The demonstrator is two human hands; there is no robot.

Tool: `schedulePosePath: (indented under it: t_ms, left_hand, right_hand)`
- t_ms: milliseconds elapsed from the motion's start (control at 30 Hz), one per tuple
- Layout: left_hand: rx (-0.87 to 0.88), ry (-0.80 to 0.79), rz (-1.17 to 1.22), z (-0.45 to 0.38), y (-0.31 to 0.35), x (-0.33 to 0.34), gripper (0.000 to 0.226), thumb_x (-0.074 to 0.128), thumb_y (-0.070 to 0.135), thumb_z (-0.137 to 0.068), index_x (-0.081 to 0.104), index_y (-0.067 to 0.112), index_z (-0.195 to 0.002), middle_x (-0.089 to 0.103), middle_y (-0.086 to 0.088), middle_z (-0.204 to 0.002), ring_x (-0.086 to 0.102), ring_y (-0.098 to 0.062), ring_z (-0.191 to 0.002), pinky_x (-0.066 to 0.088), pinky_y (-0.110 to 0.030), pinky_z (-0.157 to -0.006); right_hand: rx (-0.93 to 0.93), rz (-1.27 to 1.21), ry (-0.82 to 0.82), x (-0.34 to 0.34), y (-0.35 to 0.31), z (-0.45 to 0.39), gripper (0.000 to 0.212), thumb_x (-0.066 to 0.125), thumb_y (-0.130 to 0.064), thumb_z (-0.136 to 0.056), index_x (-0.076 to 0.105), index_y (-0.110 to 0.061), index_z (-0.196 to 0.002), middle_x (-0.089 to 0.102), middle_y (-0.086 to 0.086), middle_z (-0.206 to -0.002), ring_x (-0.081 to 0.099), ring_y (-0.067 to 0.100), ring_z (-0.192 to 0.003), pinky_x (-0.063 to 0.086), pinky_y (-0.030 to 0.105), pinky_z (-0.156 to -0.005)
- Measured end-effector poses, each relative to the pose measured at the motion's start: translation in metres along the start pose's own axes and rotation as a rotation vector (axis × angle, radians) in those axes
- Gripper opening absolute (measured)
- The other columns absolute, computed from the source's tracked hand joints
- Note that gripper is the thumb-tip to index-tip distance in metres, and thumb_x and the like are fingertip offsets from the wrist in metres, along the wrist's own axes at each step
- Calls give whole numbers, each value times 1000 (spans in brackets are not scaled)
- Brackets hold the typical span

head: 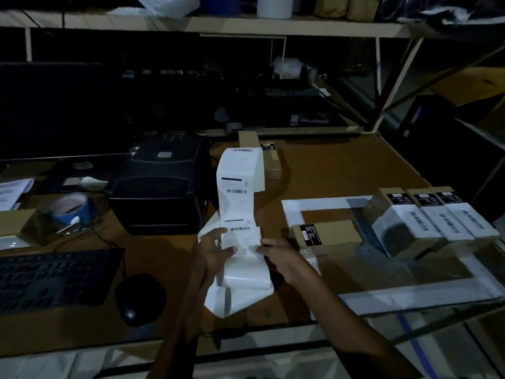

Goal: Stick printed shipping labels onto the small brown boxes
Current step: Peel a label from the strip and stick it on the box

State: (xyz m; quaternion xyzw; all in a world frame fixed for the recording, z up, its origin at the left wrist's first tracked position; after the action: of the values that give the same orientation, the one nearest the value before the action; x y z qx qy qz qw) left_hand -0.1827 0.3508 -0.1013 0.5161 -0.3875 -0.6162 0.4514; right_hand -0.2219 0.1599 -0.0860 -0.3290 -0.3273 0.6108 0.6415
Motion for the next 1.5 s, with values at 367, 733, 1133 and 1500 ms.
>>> schedulePosePath:
  t_ms: [367, 733, 1133, 1500]
  left_hand:
    - [485, 77, -663, 29, 46, 24, 33, 88, 21, -71, 79, 24, -103, 64, -2, -125, 56, -24, -117, 43, -38, -102]
    - [523, -12, -685, 38, 53, 41, 27, 78, 32, -82, 77, 17, -105, 72, -2, -110, 65, -21, -102, 50, -34, -88]
    - [404, -13, -586, 29, 37, 42, 28, 76, 29, -87, 76, 14, -110, 72, -3, -117, 66, -19, -104, 49, -28, -92]
    - [453, -51, -603, 26, 36, 38, 20, 75, 25, -88, 77, 15, -106, 73, -2, -115, 67, -19, -104, 43, -19, -88]
  right_hand:
    - [-238, -88, 59, -7, 30, 16, 42, 73, 8, -84, 67, -12, -120, 77, 6, -103, 74, 23, -95, 61, 38, -82]
    - [-370, -150, 17, -12, 24, 16, 44, 74, 5, -85, 67, -8, -126, 76, 6, -109, 72, 24, -104, 59, 37, -89]
    - [-352, -23, 14, -8, 32, -3, 56, 75, 12, -81, 63, -8, -132, 74, 4, -116, 71, 22, -108, 57, 43, -94]
    - [-323, -45, 56, -5, 38, -8, 61, 77, 10, -79, 64, -16, -132, 72, 2, -122, 67, 18, -116, 55, 41, -98]
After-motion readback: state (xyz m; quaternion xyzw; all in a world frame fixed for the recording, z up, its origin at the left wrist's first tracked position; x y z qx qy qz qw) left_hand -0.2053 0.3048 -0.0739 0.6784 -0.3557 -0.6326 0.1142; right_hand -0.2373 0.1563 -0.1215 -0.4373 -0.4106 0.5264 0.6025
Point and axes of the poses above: each hand's wrist, its own z-axis away from the middle knuckle, its own x-axis out of the palm, y = z × x, the point moved 3 cm from there along -z, towards the middle knuckle
